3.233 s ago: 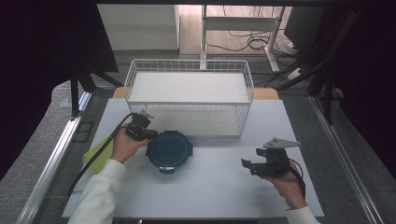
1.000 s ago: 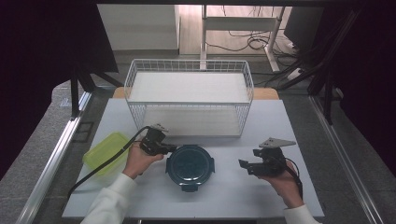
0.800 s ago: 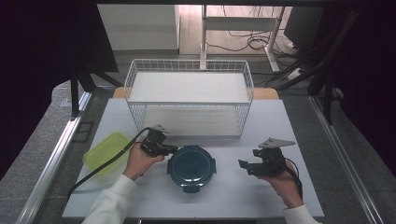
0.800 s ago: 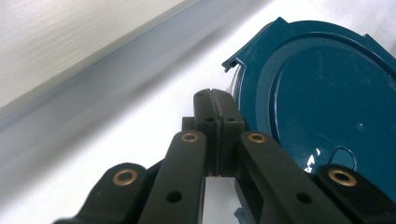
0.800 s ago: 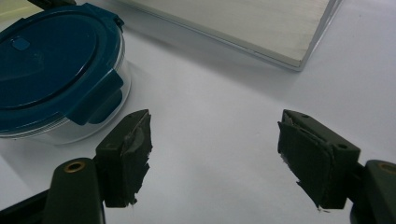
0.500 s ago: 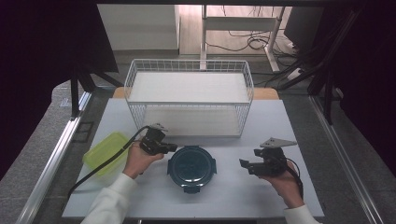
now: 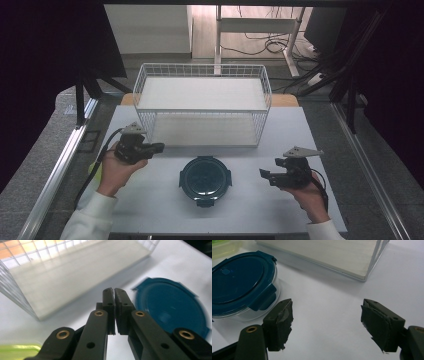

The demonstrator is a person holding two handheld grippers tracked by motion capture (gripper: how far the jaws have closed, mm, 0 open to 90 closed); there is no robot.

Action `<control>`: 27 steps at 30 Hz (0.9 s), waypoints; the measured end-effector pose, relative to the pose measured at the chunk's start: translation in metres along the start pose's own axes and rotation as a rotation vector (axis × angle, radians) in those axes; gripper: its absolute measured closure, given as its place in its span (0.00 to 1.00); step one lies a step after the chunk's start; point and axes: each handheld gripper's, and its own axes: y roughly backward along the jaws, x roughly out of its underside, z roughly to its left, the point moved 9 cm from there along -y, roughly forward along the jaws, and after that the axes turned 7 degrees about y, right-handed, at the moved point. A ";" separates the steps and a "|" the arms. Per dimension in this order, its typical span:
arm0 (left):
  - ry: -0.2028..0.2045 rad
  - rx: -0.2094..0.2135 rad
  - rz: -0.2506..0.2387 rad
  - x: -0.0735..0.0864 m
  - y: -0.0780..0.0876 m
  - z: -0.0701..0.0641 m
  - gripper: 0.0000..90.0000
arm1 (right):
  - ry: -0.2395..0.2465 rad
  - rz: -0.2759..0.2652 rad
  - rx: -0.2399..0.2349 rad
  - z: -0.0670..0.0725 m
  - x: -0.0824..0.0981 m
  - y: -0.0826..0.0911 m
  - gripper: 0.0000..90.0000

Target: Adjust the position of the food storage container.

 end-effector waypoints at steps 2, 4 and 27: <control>0.028 0.028 -0.007 0.009 0.002 -0.005 0.97 | 0.003 0.000 -0.005 0.001 0.000 0.000 0.28; 0.052 0.029 -0.013 0.016 0.003 -0.009 0.96 | -0.001 0.003 -0.007 0.002 -0.001 -0.001 0.28; 0.178 0.061 0.001 0.031 -0.007 -0.024 0.13 | -0.138 -0.070 -0.192 0.041 -0.036 -0.022 0.18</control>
